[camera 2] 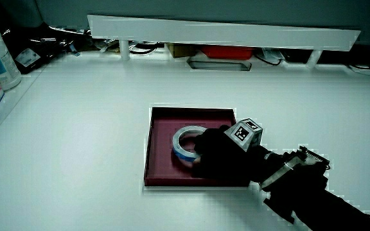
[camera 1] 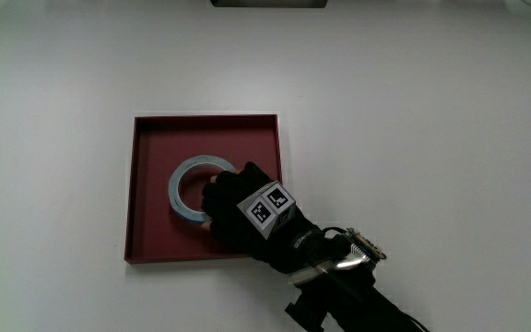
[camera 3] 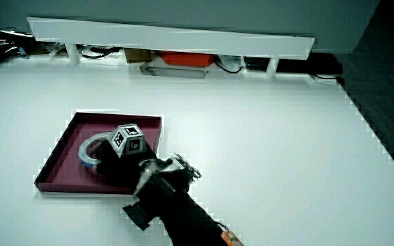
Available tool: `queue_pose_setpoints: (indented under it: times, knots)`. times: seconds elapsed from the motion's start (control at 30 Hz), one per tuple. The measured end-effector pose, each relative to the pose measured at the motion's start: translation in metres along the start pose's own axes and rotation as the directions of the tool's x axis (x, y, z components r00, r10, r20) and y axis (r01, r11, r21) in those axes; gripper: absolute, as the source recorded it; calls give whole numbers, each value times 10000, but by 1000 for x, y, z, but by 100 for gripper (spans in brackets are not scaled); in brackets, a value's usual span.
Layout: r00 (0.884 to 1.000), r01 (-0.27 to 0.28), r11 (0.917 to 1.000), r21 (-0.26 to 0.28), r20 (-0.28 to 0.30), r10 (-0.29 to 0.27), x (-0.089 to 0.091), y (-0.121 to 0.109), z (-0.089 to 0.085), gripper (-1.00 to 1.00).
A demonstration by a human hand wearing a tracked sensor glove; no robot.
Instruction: Place blue tape
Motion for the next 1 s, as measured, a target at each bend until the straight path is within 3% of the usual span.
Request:
queue_pose_setpoints:
  times: [0.6, 1.0]
  knots:
    - [9989, 471, 9972, -575, 21, -471, 13, 4, -18, 0]
    - [9983, 571, 9959, -705, -55, -576, 15, 4, -18, -33]
